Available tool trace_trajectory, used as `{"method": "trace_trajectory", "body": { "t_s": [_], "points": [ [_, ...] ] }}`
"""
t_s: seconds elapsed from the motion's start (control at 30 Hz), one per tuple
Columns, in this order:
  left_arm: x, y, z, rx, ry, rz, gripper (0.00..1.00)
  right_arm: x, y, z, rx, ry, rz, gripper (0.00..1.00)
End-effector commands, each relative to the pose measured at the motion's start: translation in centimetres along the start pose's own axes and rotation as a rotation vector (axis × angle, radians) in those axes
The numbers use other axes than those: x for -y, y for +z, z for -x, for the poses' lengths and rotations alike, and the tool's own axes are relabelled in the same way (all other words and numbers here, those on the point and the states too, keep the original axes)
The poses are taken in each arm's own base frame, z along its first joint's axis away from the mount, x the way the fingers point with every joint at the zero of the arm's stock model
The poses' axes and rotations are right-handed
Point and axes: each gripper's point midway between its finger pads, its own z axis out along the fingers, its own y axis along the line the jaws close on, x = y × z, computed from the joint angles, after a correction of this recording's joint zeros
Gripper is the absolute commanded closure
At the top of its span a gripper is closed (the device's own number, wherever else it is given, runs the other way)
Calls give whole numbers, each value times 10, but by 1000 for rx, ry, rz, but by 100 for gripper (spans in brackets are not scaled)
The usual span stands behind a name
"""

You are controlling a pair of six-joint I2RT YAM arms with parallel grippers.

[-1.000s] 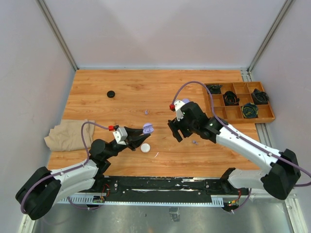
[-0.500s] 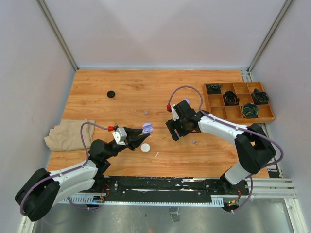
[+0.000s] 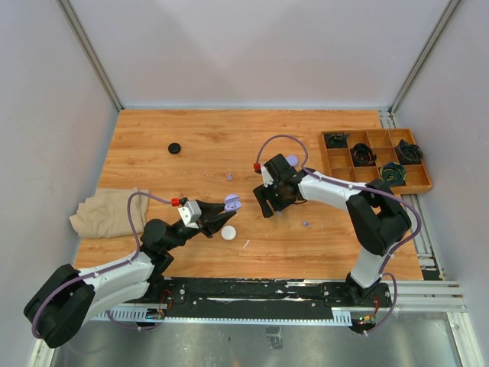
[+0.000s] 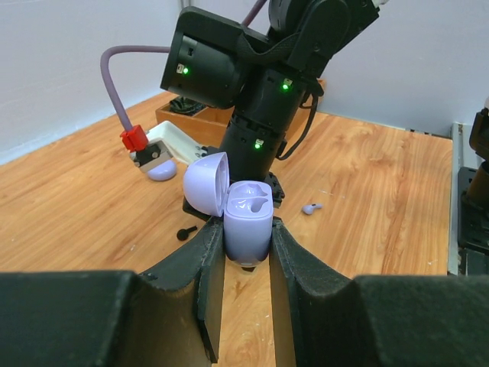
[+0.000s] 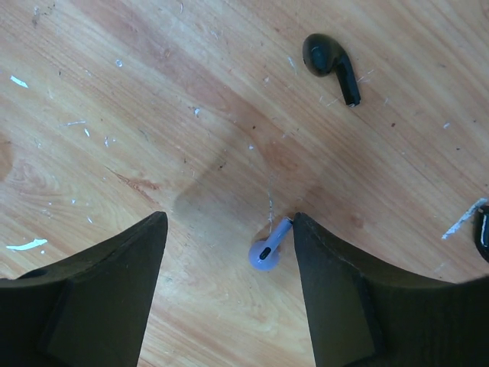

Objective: Insert the wireless bluetooth earbuds into the charging case
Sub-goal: Pick up the earbud from the center of the board.

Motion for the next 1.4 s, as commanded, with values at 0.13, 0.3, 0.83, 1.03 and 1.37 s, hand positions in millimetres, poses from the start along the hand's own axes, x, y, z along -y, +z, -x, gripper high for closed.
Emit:
{"method": "trace_trajectory", "body": {
  "t_s": [0.13,0.3,0.83,1.03,1.37],
  "points": [
    [2,4,6,20,23,-18,100,-9,-2,-2,-38,0,72,34],
    [3,4,8,25,23,-23,100,-19,-6,-9,-72,-39,106,35],
    [5,4,9,25,20,-32,100,-37,-3,-19,-164,-177,136,36],
    [5,5,8,24,18,-34,100,-41,-9,-19,-179,-215,122,37],
    [4,4,8,26,16,-25,100,-25,-46,-1,-117,-82,-63,34]
  ]
}}
